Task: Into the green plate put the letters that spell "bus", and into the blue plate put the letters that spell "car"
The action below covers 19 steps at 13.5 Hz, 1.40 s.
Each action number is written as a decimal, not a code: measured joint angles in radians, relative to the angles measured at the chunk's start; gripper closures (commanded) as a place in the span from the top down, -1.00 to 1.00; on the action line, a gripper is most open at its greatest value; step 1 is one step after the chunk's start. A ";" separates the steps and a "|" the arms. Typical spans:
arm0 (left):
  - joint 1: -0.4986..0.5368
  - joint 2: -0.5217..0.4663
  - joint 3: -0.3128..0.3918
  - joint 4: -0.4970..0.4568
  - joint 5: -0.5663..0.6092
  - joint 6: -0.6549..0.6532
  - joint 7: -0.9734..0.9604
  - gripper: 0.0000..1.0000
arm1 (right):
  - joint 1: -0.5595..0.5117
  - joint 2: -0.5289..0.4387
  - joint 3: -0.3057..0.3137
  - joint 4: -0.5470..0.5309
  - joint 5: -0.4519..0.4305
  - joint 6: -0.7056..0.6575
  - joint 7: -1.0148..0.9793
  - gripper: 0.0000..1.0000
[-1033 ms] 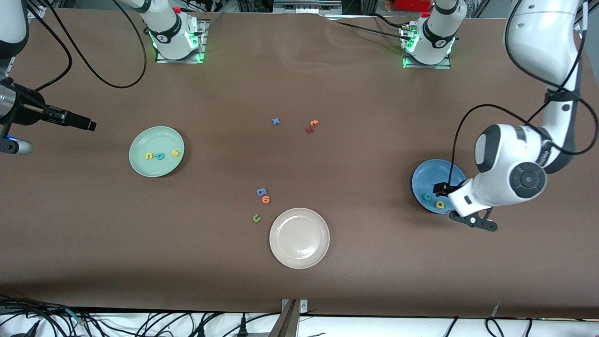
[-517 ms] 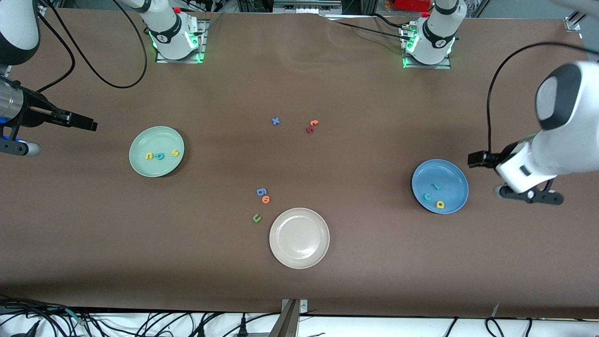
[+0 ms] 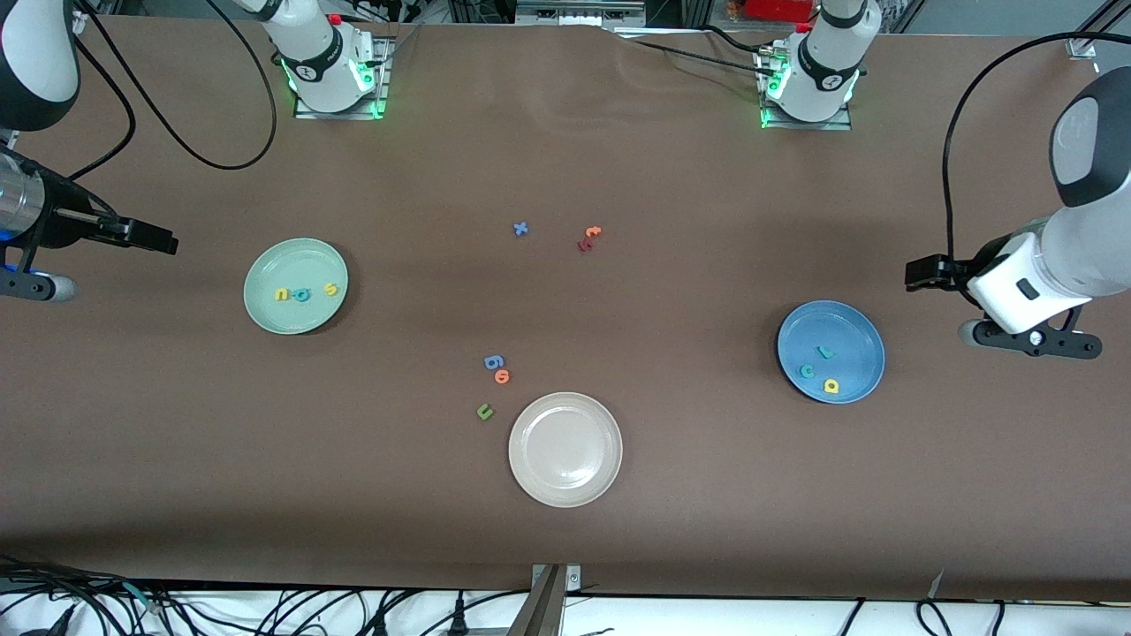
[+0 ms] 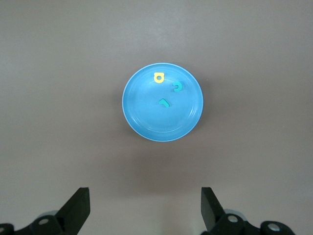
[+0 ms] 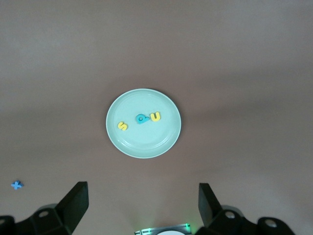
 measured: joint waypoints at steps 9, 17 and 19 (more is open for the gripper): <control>-0.027 -0.201 0.027 -0.193 -0.070 0.128 -0.008 1.00 | -0.047 -0.057 0.037 -0.066 -0.009 0.067 -0.029 0.99; -0.169 -0.228 0.182 -0.201 -0.105 0.103 -0.052 1.00 | -0.047 -0.057 0.037 -0.069 -0.010 0.069 -0.029 1.00; -0.169 -0.228 0.184 -0.201 -0.105 0.091 -0.054 1.00 | -0.047 -0.057 0.038 -0.069 -0.010 0.069 -0.029 1.00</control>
